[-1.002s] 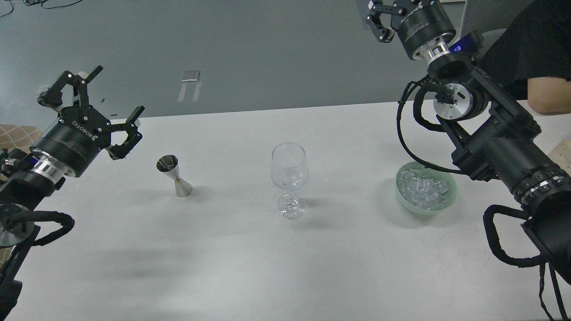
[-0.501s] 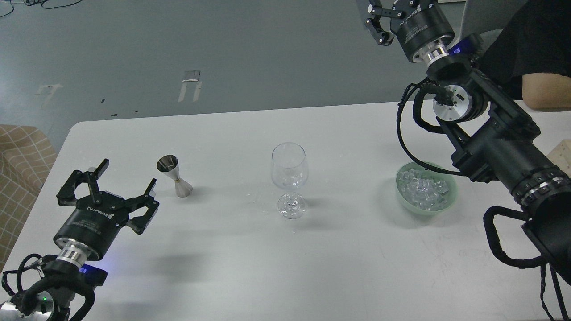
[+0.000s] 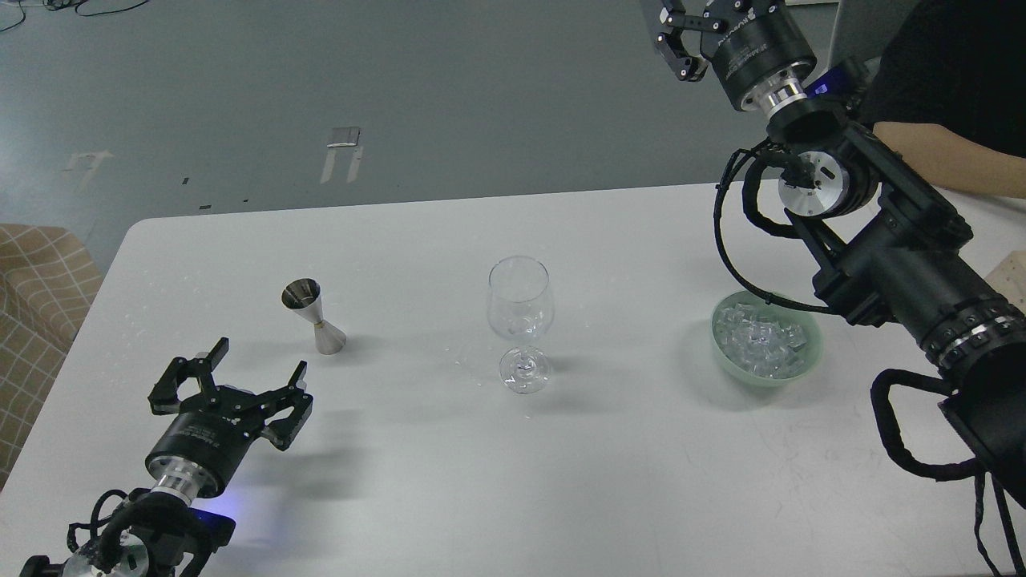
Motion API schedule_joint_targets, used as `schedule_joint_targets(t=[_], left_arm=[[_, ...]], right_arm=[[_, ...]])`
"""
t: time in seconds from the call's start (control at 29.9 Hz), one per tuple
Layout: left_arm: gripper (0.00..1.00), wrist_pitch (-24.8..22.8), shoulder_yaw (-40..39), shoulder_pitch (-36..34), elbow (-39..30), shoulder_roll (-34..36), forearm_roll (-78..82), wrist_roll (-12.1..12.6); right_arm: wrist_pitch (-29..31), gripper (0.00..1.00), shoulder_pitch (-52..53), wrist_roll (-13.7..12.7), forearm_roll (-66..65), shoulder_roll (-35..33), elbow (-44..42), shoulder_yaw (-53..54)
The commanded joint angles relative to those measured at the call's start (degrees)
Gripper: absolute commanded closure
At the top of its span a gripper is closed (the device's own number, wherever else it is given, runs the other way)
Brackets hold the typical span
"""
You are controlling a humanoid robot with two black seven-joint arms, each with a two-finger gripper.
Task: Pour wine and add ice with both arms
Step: 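Lower the left gripper toward the metal jigger, then close the left gripper around the metal jigger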
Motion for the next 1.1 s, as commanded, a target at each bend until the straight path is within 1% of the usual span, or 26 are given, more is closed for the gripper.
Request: schedule_joint_targets(t=[0.0,0.23,0.4,0.47,0.73,0.87,1.07], left_arm=[[0.02,0.0,0.1,-2.4,3.2,-0.5,0.0,0.3],[0.02,0.1,0.4,-7.4,9.1,-2.2,0.1,0.1],[0.02,0.5,0.4,-10.5,11.5,-3.1,0.2,0.2],[0.02,0.5,1.3,-12.3,12.9,-4.2,0.3,-0.3],[0.02,0.5,1.7,-16.1,17.5,-6.1,0.6,-0.5],[0.02,0.5,1.6,-18.1,19.6,-6.5,1.3,-0.5],[0.02,0.4,1.6,-22.2,24.5,-6.8,1.6,-1.2]], right_arm=[[0.0,0.00,-0.1,0.0,0.0,0.0,0.0,0.0],[0.0,0.00,-0.3,-0.6,0.0,0.1,0.0,-0.2],[0.0,0.00,-0.5,-0.6,0.0,0.0,0.0,-0.3],[-0.3,0.00,-0.5,-0.6,0.0,0.1,0.0,-0.3],[-0.7,0.00,-0.5,-0.6,0.0,0.1,0.0,-0.3],[-0.7,0.00,-0.5,-0.6,0.0,0.1,0.0,-0.3],[-0.7,0.00,-0.5,-0.6,0.0,0.0,0.0,-0.3]])
